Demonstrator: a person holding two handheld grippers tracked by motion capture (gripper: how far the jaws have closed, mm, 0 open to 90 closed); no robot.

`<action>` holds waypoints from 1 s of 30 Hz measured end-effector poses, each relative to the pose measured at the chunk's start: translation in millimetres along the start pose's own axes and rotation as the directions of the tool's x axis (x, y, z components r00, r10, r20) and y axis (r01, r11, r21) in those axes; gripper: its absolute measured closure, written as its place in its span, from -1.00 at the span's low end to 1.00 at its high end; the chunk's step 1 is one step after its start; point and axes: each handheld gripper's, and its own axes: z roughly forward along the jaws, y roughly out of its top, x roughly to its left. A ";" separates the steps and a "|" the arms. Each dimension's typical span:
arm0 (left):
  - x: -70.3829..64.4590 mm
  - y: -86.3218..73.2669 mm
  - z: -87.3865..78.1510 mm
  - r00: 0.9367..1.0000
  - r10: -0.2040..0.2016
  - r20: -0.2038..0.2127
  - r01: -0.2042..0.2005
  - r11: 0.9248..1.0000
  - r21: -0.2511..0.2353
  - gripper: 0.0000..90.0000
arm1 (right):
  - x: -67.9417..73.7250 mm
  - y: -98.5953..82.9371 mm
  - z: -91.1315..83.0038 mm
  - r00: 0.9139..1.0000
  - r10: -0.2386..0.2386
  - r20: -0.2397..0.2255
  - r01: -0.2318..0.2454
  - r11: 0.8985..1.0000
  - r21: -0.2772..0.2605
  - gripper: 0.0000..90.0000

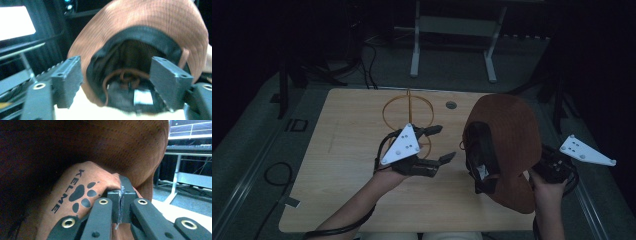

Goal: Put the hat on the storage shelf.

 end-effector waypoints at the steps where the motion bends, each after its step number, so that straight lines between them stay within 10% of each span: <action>1: 1.3 -1.5 -4.9 1.000 -0.001 -0.022 0.001 1.000 0.025 -0.61 | -0.9 1.5 1.2 1.000 0.003 0.006 -0.003 1.000 -0.003 0.98; 11: 13.6 -38.6 -60.0 0.989 -0.054 -0.137 0.067 0.993 0.092 -0.81 | -10.7 21.8 27.7 0.998 -0.025 0.049 0.025 1.000 0.004 0.98; 21: 10.8 -119.9 -109.3 0.945 -0.150 -0.289 0.195 0.972 0.134 -0.80 | -20.4 52.3 86.9 0.995 -0.062 0.078 0.059 0.997 0.044 0.98; 30: -3.7 -171.4 -131.7 0.914 -0.218 -0.341 0.265 0.959 0.097 -0.80 | -21.7 79.3 133.8 0.996 -0.059 0.068 0.057 0.998 0.034 0.98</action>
